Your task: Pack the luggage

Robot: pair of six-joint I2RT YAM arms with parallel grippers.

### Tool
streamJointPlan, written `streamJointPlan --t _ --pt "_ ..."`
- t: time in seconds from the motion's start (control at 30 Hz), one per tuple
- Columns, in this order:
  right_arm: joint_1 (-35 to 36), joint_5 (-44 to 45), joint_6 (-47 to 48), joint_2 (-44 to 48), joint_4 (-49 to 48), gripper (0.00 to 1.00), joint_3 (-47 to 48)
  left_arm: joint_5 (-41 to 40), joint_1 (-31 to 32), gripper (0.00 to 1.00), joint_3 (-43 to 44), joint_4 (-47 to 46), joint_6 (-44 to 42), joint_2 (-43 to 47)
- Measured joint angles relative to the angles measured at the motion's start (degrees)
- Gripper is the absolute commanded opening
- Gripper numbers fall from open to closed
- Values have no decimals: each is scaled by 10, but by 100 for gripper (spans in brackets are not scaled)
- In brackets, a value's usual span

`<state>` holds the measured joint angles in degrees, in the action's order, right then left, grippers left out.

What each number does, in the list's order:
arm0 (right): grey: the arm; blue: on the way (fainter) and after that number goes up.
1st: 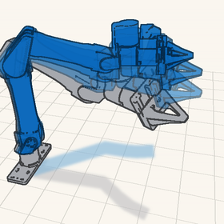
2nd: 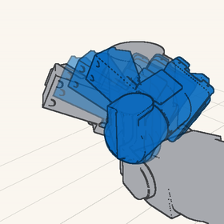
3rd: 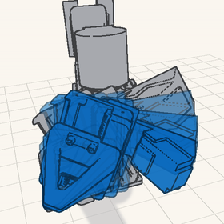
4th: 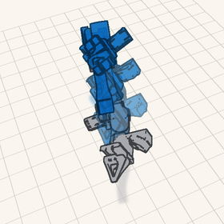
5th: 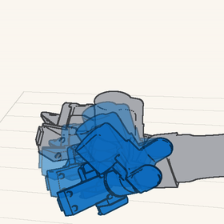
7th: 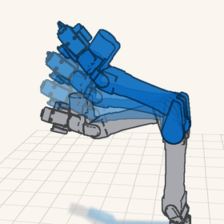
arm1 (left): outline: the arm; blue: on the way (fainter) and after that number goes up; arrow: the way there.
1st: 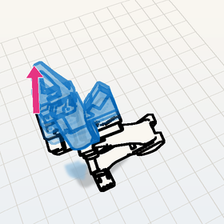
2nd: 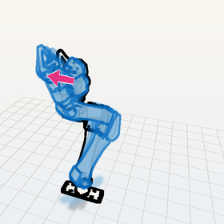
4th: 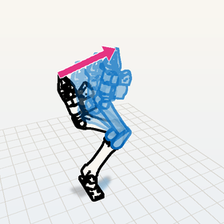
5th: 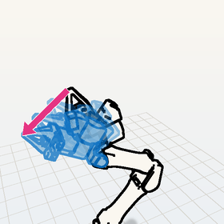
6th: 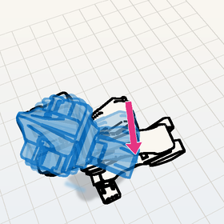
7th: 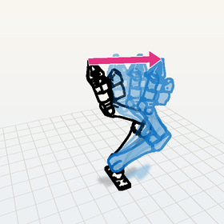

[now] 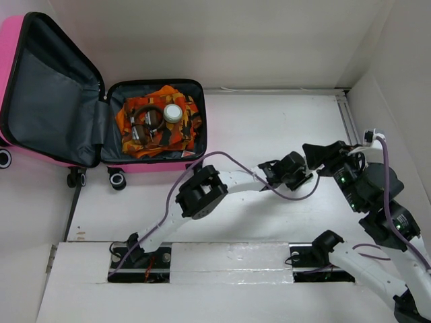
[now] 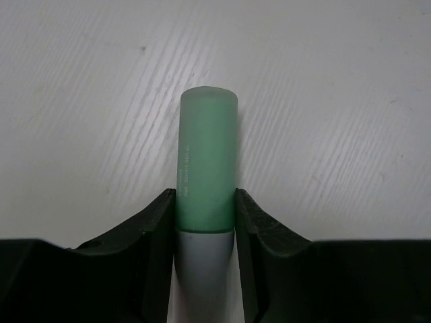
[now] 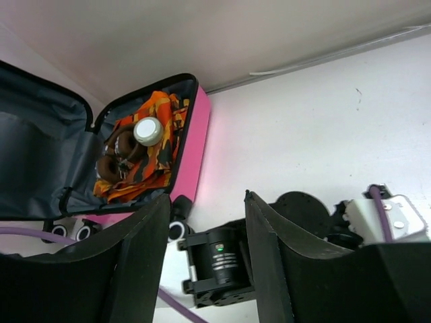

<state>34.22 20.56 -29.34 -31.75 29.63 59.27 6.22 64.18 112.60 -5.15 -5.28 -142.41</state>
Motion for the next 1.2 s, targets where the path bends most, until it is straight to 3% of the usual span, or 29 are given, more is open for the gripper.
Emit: streamJointPlan --t 0.23,0.43,0.53,0.67,0.93,1.07,1.1,1.2 --pt "0 -15 3 7 -12 54 16 -46 -65 3 -183 -10 101 179" --pt "0 -35 4 43 -39 54 -9 -111 -252 12 -294 -50 228 371" --pt "0 -57 1 40 -55 54 -49 -148 -358 12 -324 -63 287 428" --pt "0 -88 -7 23 -61 54 -108 -189 -425 13 -337 -45 322 438" --pt "0 -125 -12 2 -87 54 -147 -193 -406 13 -323 55 312 353" --pt "0 -132 -14 3 -103 54 -164 -223 -406 26 -323 98 313 342" --pt "0 -134 -16 4 -105 54 -170 -226 -410 40 -321 103 316 342" --pt "0 -136 -19 10 -106 64 -185 -232 -417 68 -308 116 320 342"
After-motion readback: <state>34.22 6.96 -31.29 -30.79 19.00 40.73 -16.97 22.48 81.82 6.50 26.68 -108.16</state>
